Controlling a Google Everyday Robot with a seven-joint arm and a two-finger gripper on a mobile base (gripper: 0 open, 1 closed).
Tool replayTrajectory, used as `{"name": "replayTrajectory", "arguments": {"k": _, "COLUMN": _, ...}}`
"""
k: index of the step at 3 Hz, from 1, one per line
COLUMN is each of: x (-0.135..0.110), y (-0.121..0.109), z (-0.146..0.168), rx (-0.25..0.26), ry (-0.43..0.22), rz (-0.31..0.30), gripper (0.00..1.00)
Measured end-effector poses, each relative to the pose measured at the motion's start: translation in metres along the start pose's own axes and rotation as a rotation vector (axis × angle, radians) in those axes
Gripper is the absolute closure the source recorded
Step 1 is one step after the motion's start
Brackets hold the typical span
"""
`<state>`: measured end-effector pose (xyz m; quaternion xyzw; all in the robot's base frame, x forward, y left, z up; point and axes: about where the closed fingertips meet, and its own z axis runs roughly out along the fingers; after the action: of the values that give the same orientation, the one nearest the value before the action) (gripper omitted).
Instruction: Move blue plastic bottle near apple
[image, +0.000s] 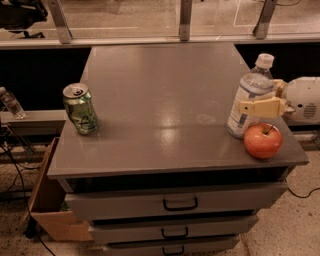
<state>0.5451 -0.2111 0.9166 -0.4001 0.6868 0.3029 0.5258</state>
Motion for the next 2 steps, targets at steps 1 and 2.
{"name": "replayTrajectory", "arguments": {"k": 1, "x": 0.0035, "y": 0.0018, "z": -0.0014, "rx": -0.011, "ry": -0.006, "rz": -0.004, "gripper": 0.13}}
{"name": "replayTrajectory", "arguments": {"k": 2, "x": 0.0036, "y": 0.0028, "z": -0.0060, "rx": -0.013, "ry": -0.010, "rz": -0.009, "gripper": 0.00}}
